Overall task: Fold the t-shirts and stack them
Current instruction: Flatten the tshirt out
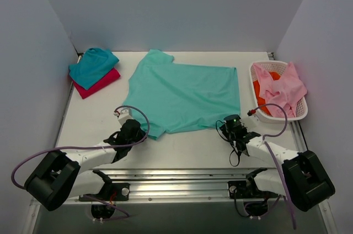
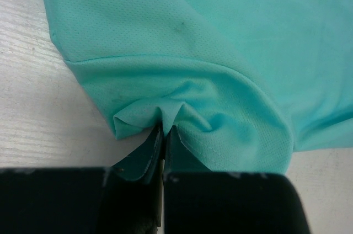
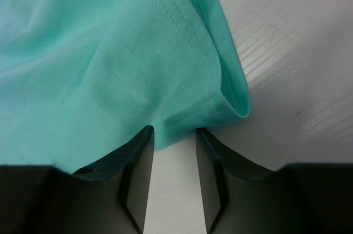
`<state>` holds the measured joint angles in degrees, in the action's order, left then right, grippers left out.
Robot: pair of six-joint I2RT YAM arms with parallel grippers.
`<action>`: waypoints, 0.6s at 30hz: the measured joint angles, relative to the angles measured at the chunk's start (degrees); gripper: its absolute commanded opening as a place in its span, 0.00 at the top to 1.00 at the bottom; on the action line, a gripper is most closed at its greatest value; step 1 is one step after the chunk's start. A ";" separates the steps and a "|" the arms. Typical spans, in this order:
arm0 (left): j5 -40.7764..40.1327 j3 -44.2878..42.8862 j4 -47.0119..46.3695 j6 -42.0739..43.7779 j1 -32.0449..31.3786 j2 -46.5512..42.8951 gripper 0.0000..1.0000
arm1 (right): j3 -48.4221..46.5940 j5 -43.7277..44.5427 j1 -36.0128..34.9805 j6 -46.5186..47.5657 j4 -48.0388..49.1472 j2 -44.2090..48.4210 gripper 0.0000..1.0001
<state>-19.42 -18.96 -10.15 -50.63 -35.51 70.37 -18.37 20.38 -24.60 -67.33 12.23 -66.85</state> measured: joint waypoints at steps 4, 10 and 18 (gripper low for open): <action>0.02 0.09 -0.02 0.11 0.09 0.00 0.98 | 0.00 0.15 0.63 0.11 0.02 -0.50 0.82; 0.22 0.31 -0.20 0.15 0.35 -0.09 0.98 | 0.00 0.37 1.42 1.18 0.33 -0.50 1.00; 0.24 0.31 0.20 0.33 0.42 -0.79 0.98 | 0.00 0.90 1.44 2.47 -0.57 1.92 1.00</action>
<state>-19.18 -18.65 -9.96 -50.30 -35.09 69.58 -18.37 21.28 -23.16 -64.86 11.66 -64.93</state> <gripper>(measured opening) 0.047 0.004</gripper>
